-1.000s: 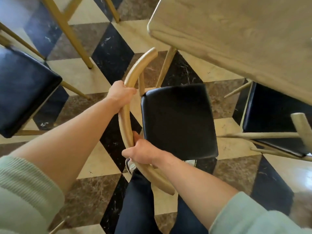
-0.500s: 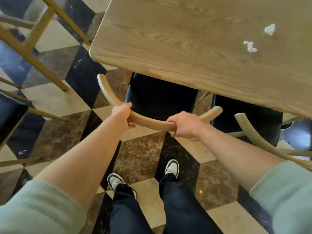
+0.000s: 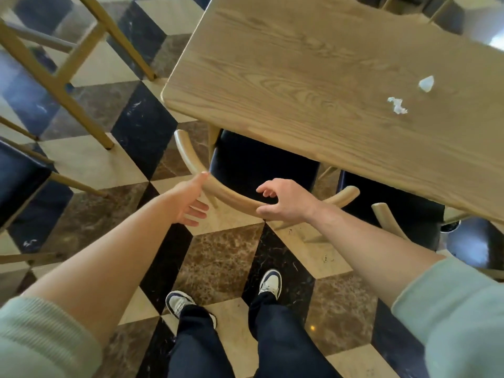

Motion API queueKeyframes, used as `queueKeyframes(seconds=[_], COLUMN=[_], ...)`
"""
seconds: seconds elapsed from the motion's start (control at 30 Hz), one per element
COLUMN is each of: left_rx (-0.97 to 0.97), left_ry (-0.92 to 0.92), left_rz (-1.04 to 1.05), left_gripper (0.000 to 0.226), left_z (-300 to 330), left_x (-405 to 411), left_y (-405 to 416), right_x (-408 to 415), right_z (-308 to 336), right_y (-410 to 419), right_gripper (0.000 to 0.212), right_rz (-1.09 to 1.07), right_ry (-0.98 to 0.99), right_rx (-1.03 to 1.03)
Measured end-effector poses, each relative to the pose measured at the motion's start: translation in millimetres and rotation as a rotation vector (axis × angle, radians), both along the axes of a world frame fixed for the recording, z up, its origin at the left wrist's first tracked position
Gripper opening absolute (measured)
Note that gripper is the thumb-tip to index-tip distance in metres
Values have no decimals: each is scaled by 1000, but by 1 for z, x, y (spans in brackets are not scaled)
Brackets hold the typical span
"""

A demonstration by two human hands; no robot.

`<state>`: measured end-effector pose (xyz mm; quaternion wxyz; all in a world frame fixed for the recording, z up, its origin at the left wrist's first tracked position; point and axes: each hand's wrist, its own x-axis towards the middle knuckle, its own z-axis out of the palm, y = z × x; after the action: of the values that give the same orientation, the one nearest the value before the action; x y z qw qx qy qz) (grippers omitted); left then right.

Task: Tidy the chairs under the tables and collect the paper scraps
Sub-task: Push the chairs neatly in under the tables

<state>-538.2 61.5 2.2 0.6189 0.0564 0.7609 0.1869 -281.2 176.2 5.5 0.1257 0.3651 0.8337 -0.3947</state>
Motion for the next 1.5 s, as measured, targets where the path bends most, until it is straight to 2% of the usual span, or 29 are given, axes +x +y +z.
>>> queueKeyframes(seconds=[0.17,0.27,0.3,0.4,0.63,0.87,1.07,1.27,1.4,1.5], left_rx=[62,72,79,90,119,29,-75,-106,-94,-59], left_ry=[40,134,154,217,375,442,582,688,730,787], left_rz=[-37,33,103,201,481,588,568,475,358,155], left_gripper=[70,60,56,46,41,27,21,14,23,44], left_z=[20,29,40,52,109,106,99,117,106,89], left_x=[-60,-111,-157,-222,-420,-585,-730,-854,-948,-1007], left_y=[-54,-86,-121,-172,-328,-395,-431,-427,-404,-380], right_x=[-116,-185,-241,-315,-539,-744,-923,-1031,-1101,-1143], right_z=[27,37,46,59,88,53,0,-3,-6,-17], right_y=[-26,-43,-67,-99,-218,-272,-308,-331,-322,-326], right_gripper=[53,43,41,35,24,14,12,23,23,35], right_rz=[-33,31,99,148,319,495,522,517,439,323], right_ry=[115,134,139,151,265,245,256,213,198,175], right_rx=[65,59,80,53,-39,-49,-201,-320,-355,-384])
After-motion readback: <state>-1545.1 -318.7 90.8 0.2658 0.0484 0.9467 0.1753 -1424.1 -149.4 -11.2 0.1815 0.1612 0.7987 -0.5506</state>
